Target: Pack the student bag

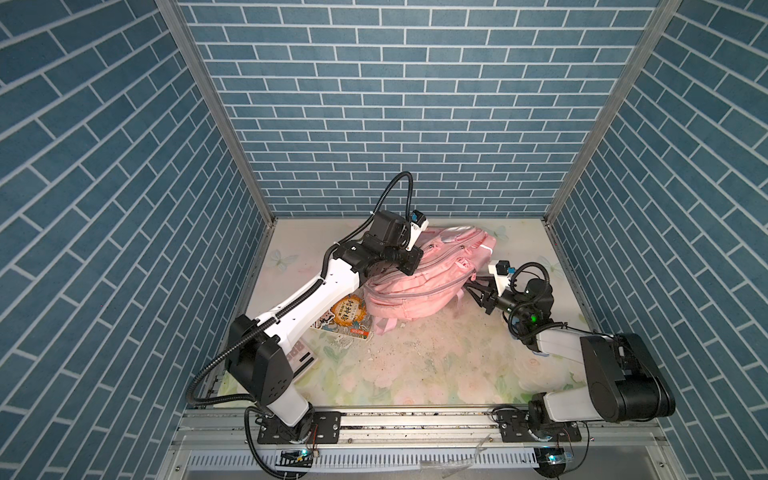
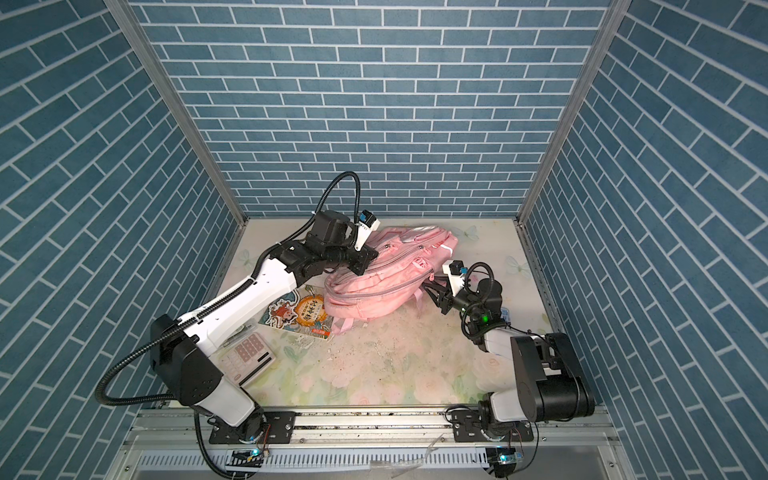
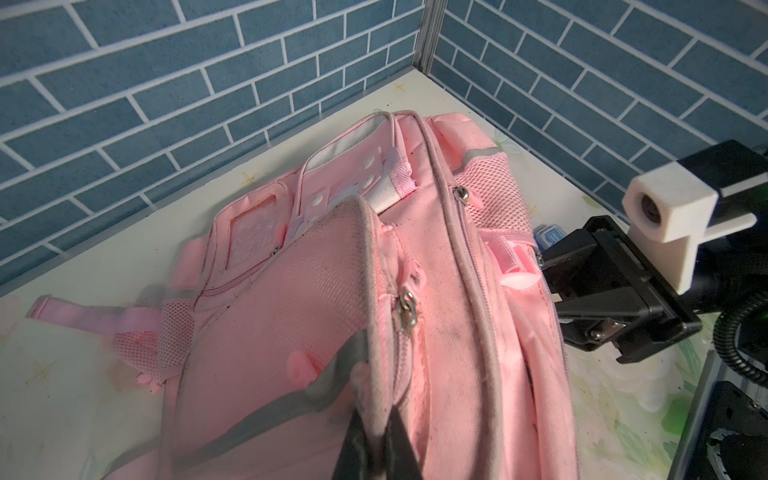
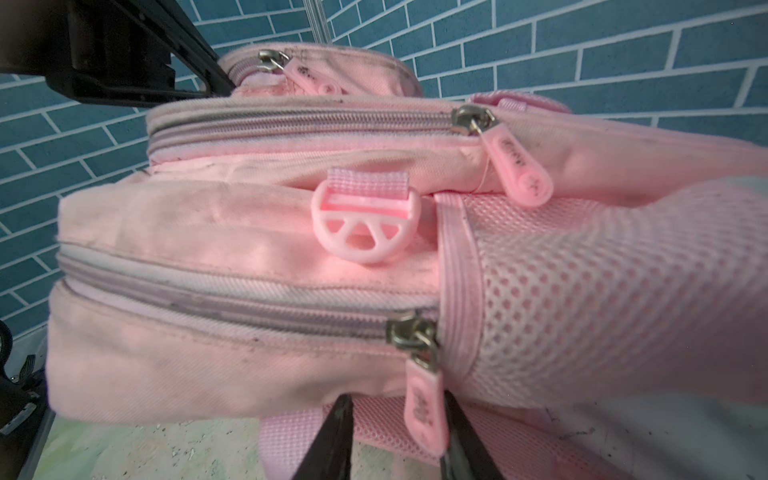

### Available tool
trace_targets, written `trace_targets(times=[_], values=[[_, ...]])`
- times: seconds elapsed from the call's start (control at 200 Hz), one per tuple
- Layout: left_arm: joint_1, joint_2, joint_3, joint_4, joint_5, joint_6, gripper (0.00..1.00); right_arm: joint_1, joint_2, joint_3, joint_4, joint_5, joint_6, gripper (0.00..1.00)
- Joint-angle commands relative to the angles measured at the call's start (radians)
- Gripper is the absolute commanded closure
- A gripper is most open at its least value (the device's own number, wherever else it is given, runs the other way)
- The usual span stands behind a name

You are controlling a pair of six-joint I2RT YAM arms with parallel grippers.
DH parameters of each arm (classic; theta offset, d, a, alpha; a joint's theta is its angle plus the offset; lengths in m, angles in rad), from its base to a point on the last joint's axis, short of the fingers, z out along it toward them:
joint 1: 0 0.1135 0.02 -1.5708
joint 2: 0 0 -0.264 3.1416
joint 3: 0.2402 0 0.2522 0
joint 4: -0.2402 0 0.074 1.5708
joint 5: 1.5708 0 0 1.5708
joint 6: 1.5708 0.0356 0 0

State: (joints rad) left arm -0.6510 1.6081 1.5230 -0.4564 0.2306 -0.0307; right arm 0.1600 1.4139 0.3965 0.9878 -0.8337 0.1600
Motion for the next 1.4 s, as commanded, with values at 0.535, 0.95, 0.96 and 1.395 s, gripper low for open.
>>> trace_targets(times=[0.535, 0.95, 0.96, 1.395], values=[[0.001, -0.082, -0.002, 0.183, 0.022, -0.018, 1.00, -0.004, -0.041, -0.026, 0.093, 0.074, -0.016, 0.86], [-0.033, -0.043, 0.030, 0.189, -0.163, -0.167, 1.00, 0.078, -0.168, 0.051, -0.303, 0.220, -0.170, 1.00], [-0.036, -0.041, 0.032, 0.189, -0.168, -0.174, 1.00, 0.086, -0.175, 0.052, -0.319, 0.227, -0.179, 1.00], [-0.159, -0.011, -0.070, 0.422, -0.378, -0.438, 1.00, 0.292, -0.380, 0.000, -0.558, 0.249, -0.264, 1.00]])
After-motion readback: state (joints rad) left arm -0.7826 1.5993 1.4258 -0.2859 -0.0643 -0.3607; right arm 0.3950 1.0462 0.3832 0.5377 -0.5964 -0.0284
